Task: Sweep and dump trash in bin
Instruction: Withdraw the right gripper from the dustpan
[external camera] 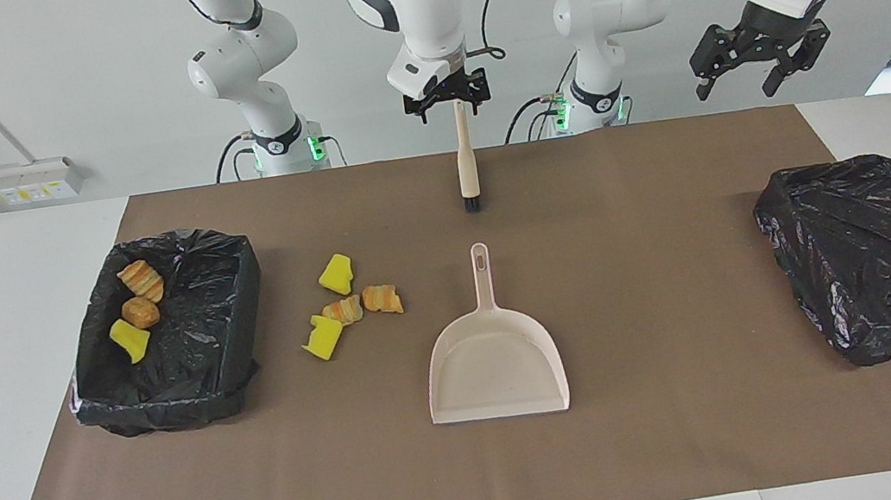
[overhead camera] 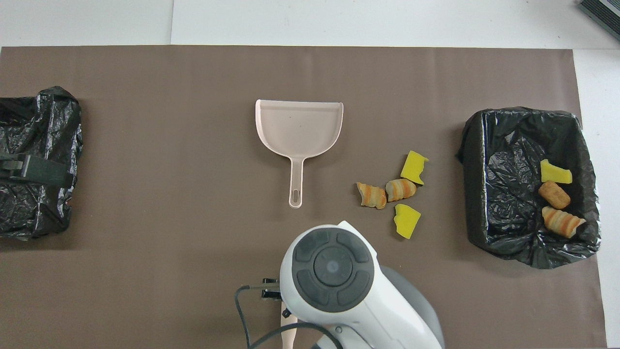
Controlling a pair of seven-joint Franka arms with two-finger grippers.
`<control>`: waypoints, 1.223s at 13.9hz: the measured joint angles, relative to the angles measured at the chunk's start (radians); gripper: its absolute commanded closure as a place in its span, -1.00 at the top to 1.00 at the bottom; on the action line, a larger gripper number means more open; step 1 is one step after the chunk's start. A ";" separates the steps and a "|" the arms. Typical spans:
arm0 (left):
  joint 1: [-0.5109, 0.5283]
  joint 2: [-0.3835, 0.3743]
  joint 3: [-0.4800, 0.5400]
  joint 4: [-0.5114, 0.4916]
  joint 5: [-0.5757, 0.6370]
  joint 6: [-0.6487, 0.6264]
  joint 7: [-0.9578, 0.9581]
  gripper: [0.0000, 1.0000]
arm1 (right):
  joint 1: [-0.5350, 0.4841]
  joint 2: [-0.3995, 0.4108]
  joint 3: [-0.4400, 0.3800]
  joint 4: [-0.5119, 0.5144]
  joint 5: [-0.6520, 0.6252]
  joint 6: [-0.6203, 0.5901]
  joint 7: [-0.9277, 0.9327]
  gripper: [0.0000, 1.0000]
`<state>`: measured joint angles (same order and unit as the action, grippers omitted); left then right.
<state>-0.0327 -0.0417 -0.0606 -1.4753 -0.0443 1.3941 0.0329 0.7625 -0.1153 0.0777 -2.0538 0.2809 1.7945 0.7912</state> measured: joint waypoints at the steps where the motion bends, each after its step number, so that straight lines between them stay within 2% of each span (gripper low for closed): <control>1: 0.000 0.000 0.000 0.000 0.000 0.000 -0.001 1.00 | 0.028 -0.018 0.000 -0.055 0.011 0.032 0.017 1.00; 6: 0.018 0.000 0.003 0.000 0.000 0.000 -0.003 1.00 | 0.160 -0.029 0.001 -0.245 0.058 0.260 0.118 1.00; 10: 0.023 0.000 0.000 0.000 0.000 0.010 -0.003 1.00 | 0.253 -0.028 0.001 -0.343 0.092 0.437 0.198 1.00; 13: 0.017 0.002 -0.017 -0.008 0.000 0.057 -0.003 1.00 | 0.268 -0.028 0.000 -0.405 0.110 0.532 0.207 1.00; 17: -0.065 0.015 -0.028 -0.030 0.000 0.162 -0.006 1.00 | 0.281 -0.023 0.000 -0.447 0.131 0.615 0.207 1.00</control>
<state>-0.0976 -0.0266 -0.0890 -1.5053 -0.0445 1.5562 0.0267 1.0438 -0.1378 0.0776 -2.5005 0.4116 2.4097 0.9987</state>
